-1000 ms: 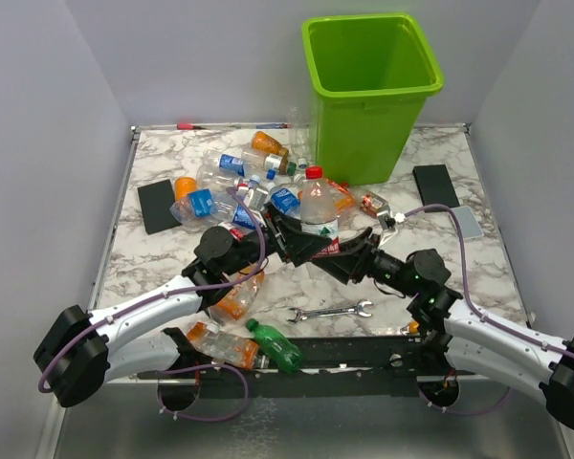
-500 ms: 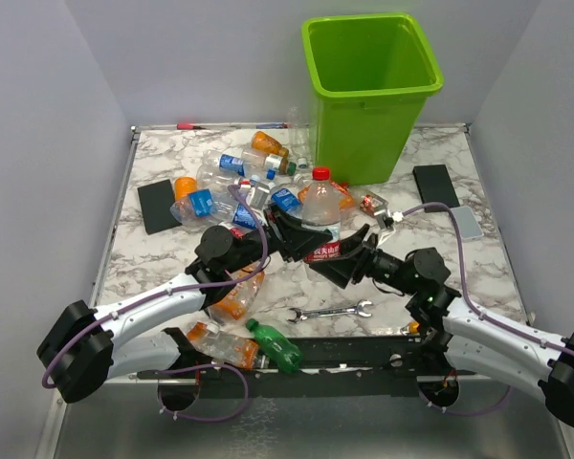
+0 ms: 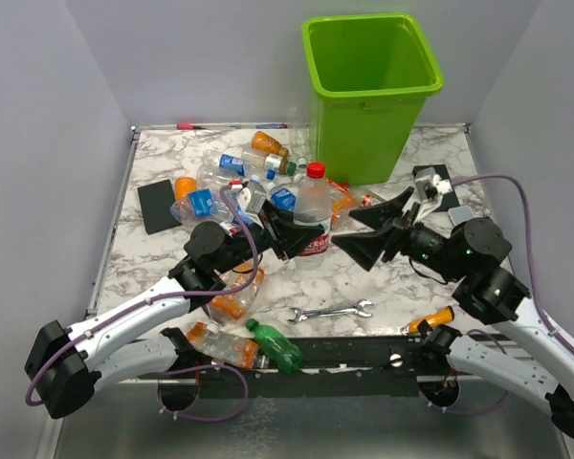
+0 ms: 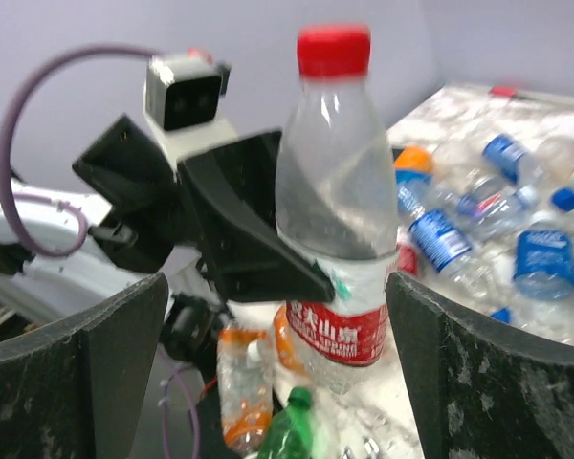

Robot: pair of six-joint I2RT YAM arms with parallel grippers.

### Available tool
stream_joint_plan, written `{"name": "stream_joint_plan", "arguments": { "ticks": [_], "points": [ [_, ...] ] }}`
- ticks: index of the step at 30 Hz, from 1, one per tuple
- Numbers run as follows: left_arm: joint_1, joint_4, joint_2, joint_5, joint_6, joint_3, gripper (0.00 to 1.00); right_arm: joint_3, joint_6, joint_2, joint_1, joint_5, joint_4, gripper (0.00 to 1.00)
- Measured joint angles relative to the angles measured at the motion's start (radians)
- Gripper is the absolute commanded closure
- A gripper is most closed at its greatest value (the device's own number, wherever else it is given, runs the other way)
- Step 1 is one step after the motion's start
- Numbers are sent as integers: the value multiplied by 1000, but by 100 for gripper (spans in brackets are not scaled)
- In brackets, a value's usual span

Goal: Put the plastic bottles in the bin
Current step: Pick up the plastic bottle at the center of the board.

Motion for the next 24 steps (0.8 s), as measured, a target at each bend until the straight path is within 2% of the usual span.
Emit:
{"name": "stream_joint_plan", "arguments": {
  "ticks": [6, 11, 15, 19, 24],
  "points": [
    [0, -154, -10, -11, 234, 41, 85, 199, -54, 76, 0, 169, -117, 11],
    [0, -200, -50, -49, 384, 6, 87, 322, -54, 231, 0, 270, -156, 20],
    [0, -203, -89, -68, 436, -41, 88, 378, -51, 349, 0, 295, -175, 21],
    [0, -205, -103, -80, 454, -78, 88, 385, -45, 385, 0, 293, -195, 21],
    [-1, -202, -112, -82, 457, -86, 88, 407, -36, 406, 0, 256, -201, 15]
  ]
}}
